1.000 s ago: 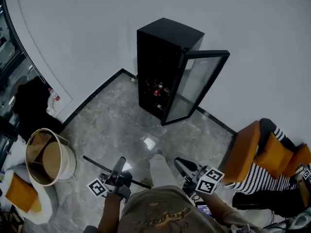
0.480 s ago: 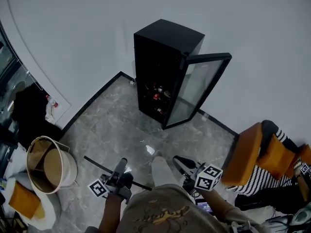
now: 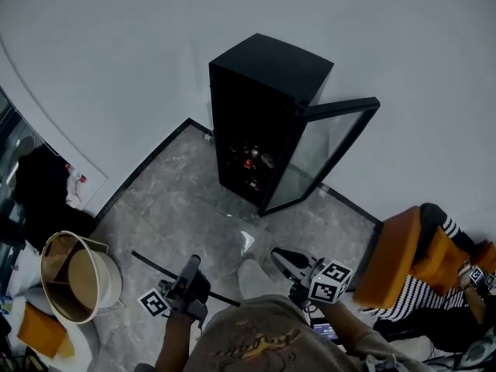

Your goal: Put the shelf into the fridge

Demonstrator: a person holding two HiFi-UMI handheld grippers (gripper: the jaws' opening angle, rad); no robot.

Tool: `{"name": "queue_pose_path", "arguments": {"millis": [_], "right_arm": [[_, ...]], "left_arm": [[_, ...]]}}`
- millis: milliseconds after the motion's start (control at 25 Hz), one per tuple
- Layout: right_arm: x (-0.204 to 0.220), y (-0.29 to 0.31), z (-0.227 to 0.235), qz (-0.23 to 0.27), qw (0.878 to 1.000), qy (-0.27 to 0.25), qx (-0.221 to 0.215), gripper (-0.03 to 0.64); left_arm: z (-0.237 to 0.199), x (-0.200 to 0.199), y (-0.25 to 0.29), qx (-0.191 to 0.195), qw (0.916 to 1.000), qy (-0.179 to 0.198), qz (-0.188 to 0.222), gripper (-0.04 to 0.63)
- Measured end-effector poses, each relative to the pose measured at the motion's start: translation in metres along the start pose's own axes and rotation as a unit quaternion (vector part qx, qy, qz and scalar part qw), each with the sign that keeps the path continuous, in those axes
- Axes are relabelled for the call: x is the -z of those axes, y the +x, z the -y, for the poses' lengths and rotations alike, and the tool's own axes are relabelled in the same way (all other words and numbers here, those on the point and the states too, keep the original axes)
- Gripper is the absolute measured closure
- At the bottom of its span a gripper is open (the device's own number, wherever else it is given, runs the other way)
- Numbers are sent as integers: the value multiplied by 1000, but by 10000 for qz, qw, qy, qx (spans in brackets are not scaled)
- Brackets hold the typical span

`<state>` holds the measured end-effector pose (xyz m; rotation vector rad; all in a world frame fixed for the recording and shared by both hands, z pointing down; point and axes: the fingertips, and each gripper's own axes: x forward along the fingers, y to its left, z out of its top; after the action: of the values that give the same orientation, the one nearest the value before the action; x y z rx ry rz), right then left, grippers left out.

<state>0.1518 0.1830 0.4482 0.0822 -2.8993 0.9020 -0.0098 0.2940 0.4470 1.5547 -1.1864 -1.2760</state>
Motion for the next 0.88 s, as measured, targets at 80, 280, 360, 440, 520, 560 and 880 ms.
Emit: {"name": "queue_pose_path", "arguments": {"millis": [80, 280, 360, 440, 520, 560, 880], "right_arm": [[-11, 9, 14, 35, 10000, -8, -4, 588], [-39, 26, 45, 92, 9999, -58, -16, 588], [-49, 33, 54, 111, 9999, -80, -90, 588], [-56, 40, 62, 78, 9998, -81, -187, 588], [-65, 48, 72, 23, 9996, -63, -268, 588], [-70, 52, 76, -4, 9995, -71, -302, 588], [-107, 71, 103, -30, 9978, -298, -584, 588]], "left_arm": [[-8, -8, 15, -22, 10000, 3, -4, 580], [-25, -26, 48, -92, 9999, 83, 108, 580], [-28, -35, 61, -106, 9996, 163, 196, 580], [-29, -43, 74, -121, 9993, 202, 287, 580], [-31, -50, 88, -111, 9990, 236, 350, 580], [-32, -54, 94, -116, 9989, 260, 367, 580], [-42, -77, 128, -111, 9976, 408, 543, 580]]}}
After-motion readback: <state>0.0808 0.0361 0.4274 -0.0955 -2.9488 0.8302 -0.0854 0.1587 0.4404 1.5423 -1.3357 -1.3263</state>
